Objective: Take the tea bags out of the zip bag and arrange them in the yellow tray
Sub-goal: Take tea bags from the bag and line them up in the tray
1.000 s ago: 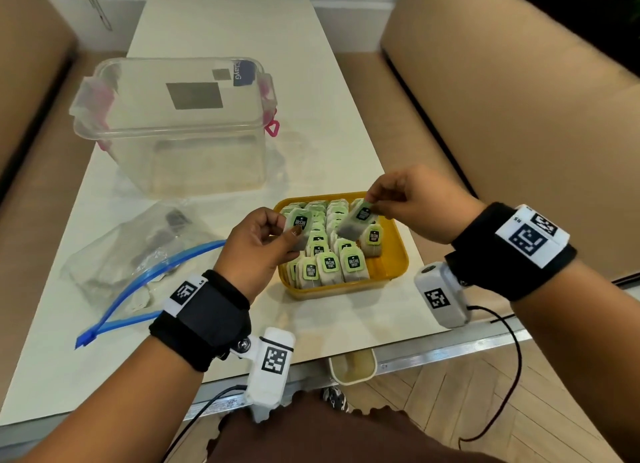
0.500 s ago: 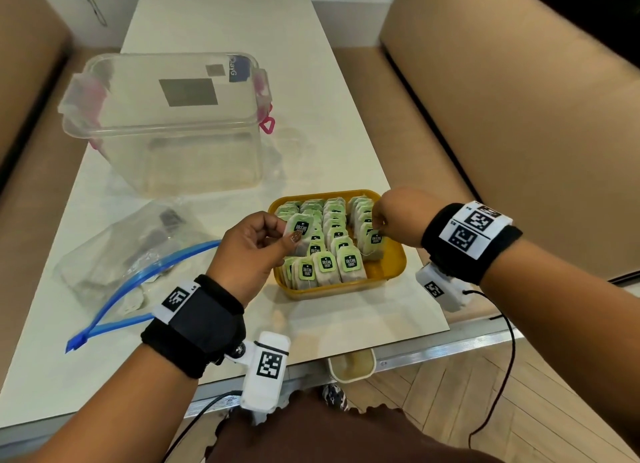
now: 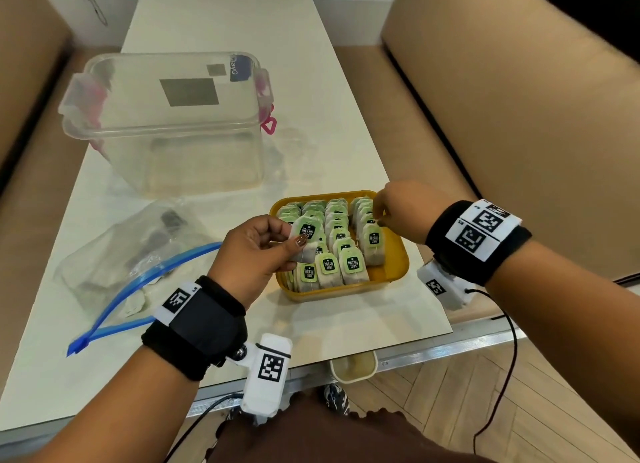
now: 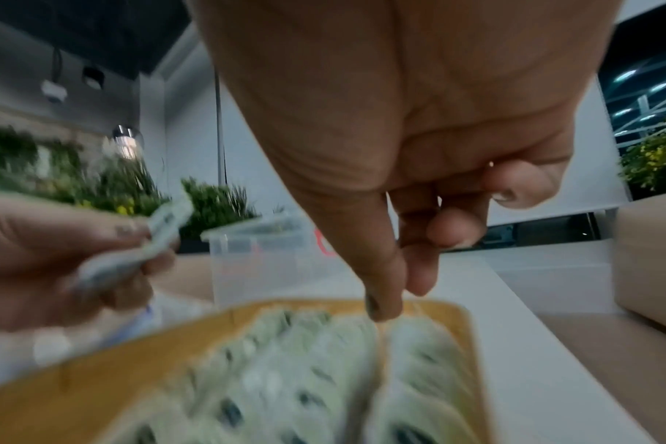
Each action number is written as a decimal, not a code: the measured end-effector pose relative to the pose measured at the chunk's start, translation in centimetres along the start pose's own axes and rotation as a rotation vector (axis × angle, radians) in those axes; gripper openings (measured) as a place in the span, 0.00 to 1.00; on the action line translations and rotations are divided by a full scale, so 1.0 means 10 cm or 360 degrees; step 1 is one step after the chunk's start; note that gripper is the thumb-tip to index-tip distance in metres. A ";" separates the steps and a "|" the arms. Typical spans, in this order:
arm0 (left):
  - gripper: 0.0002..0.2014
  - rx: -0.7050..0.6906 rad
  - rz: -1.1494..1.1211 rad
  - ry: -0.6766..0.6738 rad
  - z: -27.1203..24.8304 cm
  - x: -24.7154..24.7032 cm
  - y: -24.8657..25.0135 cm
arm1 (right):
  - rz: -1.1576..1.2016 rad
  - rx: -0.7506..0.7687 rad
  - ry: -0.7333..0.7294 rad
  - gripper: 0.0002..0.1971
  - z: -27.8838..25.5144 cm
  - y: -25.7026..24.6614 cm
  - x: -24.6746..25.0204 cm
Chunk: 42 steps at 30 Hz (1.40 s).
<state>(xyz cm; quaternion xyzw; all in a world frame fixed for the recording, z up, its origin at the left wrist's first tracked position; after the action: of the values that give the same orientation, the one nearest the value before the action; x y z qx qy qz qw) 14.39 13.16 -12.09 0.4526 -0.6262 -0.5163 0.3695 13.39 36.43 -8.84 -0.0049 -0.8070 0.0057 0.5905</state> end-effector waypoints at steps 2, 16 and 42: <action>0.06 0.0012 -0.0013 -0.0020 0.01 -0.03 0.00 | 0.0229 0.0114 0.0153 0.10 -0.12 -0.11 0.19; 0.08 -0.0247 0.0538 0.0046 0.05 -0.12 0.09 | 0.0723 0.0368 0.0198 0.04 -0.44 -0.40 0.45; 0.19 0.0049 0.1160 0.0221 0.05 0.15 -0.12 | -0.0170 0.0022 -0.0271 0.11 0.03 -0.04 -0.26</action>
<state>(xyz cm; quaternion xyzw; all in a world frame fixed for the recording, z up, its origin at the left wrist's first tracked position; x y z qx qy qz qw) 13.67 11.87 -13.32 0.2393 -0.7274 -0.3093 0.5639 13.88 35.98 -11.41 0.0428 -0.8533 -0.0199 0.5192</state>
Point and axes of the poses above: each hand's wrist, its own z-axis towards the middle knuckle, its own x-axis out of the back of the hand, y = z × x, the point moved 5 cm from there along z, towards the middle knuckle, and after that the axes turned 4 degrees about z, right-handed, at the moved point
